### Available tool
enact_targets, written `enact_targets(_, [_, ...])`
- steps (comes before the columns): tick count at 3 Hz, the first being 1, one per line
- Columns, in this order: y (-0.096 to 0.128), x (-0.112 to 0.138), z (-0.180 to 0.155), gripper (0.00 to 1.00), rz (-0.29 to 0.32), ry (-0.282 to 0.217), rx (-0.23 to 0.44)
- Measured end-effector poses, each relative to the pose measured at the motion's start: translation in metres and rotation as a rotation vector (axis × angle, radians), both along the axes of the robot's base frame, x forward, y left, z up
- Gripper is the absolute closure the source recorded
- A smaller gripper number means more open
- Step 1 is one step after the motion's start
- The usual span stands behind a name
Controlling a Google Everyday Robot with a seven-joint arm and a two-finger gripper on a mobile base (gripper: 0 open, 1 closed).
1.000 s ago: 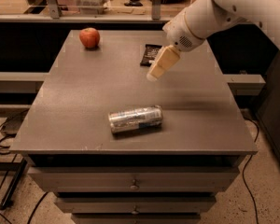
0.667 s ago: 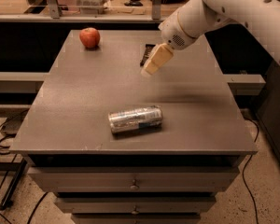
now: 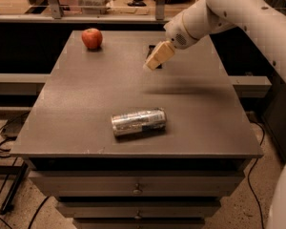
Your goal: Pick rxbar chocolate
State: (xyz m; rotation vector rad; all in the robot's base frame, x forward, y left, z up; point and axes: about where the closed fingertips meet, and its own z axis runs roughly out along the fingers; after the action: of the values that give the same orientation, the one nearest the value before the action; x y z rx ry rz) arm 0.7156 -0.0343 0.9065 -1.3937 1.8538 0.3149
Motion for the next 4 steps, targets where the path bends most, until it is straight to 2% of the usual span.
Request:
enact_targets(1, [0.001,0.002,-0.003,0.0,-0.007,0.005,0.012])
enact_targets(2, [0.002,0.007,-0.015,0.0,-0.059,0.026,0.074])
enact_targets(3, [0.017,0.03,-0.033,0.0,-0.111,0.033,0.188])
enact_targets(4, [0.022,0.043,-0.044,0.0,-0.139,0.047,0.257])
